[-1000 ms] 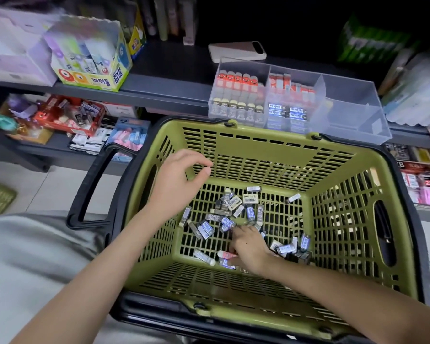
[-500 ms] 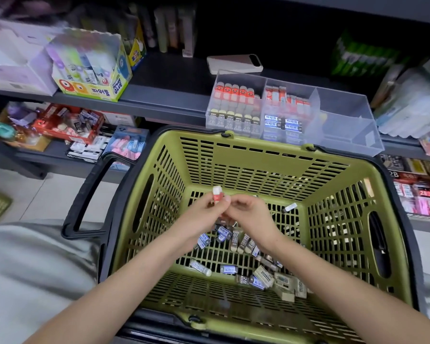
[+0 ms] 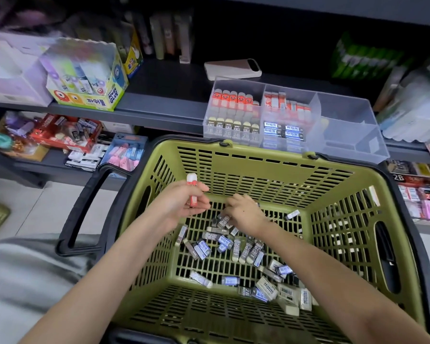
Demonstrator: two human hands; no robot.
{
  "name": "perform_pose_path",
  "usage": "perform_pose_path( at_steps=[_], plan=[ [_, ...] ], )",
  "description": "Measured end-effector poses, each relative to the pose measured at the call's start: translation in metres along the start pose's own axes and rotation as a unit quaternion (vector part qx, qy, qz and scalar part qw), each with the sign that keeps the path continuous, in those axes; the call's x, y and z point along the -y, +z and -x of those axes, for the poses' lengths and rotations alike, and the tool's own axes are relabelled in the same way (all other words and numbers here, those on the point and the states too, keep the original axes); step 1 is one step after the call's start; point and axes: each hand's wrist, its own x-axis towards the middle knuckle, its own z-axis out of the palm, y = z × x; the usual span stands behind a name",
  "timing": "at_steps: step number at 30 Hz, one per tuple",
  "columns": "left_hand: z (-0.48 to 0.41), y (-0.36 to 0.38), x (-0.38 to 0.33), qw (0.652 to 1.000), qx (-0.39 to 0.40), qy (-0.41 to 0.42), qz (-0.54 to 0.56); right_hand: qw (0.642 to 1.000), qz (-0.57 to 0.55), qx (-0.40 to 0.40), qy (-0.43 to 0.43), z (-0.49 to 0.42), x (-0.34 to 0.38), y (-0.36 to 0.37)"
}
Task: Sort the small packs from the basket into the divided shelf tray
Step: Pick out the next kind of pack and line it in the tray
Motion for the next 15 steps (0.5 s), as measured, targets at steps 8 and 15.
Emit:
perform_pose_path(
  at_steps=[8,15],
  plan=[
    [-0.007,-0.025,-0.011,0.988,0.02,0.009,0.154,0.983,-0.149,0.035,0.099,0.004,0.032,0.017],
    [-0.009,-0.019,-0.012,0.985,0.015,-0.018,0.172,0.989,0.013,0.046,0.139,-0.013,0.062,0.024]
  ],
)
